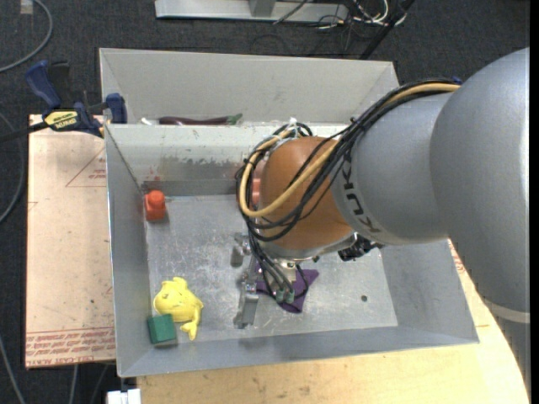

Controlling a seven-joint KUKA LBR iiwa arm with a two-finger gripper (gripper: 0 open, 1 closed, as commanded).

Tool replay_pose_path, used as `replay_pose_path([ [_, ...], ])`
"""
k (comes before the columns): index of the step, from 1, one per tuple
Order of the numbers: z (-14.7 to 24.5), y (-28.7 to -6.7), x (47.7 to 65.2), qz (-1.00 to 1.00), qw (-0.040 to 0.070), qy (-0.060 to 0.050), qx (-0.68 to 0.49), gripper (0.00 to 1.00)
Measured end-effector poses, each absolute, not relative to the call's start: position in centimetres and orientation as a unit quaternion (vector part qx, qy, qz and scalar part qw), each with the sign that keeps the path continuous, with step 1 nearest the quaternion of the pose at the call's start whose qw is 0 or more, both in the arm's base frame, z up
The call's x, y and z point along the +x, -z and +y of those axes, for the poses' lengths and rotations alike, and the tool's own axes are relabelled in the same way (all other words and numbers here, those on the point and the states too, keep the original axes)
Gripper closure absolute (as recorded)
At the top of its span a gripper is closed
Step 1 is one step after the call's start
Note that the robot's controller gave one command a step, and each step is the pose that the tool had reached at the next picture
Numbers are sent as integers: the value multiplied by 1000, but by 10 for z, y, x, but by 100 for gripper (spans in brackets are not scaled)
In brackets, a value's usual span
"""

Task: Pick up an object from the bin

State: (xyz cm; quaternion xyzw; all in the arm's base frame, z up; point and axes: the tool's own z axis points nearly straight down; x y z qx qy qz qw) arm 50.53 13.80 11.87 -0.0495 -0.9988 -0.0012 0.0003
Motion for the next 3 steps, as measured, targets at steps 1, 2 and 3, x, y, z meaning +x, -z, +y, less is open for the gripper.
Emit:
replay_pose_path([
  [1, 138, -119, 505, -999, 0, 1, -50, 0],
  [2, 108, -101, 510, -1000, -1, 2, -7, 0],
  [3, 88, -83, 521, -1000, 0, 0, -25, 0],
])
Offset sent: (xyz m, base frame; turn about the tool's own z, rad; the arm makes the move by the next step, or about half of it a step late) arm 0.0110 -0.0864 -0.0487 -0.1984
